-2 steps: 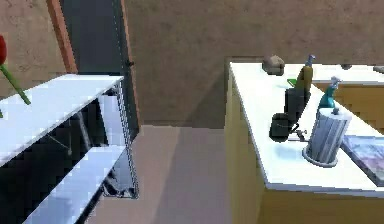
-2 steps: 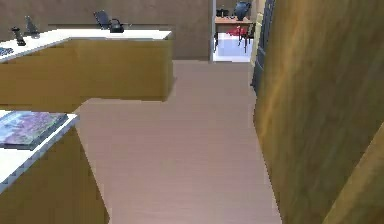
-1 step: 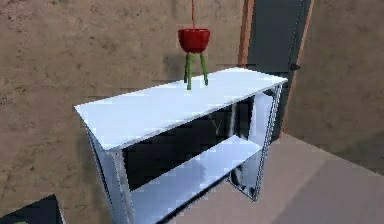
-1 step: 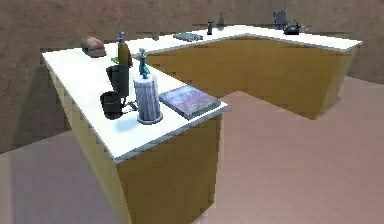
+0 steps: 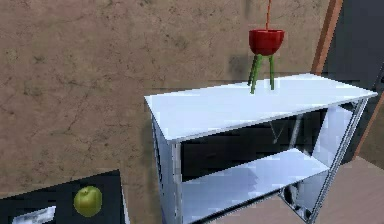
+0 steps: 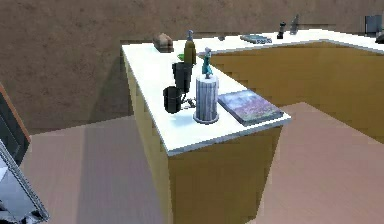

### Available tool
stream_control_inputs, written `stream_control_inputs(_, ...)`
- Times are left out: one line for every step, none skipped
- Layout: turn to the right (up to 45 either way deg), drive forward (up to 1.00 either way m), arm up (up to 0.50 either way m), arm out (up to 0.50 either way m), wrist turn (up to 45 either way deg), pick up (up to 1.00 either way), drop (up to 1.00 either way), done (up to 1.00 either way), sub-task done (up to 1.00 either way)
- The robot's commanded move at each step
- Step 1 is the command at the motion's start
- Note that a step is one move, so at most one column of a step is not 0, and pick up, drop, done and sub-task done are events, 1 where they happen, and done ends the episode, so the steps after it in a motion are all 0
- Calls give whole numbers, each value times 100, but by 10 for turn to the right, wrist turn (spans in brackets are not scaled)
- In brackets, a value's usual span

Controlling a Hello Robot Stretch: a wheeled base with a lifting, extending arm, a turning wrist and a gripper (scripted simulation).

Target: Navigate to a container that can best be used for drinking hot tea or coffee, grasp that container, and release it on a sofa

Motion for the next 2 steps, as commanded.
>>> stream_control_inputs(0, 0, 50, 0, 0, 0, 0, 0, 0)
stream_control_inputs(0, 0, 38, 0, 0, 0, 0, 0, 0)
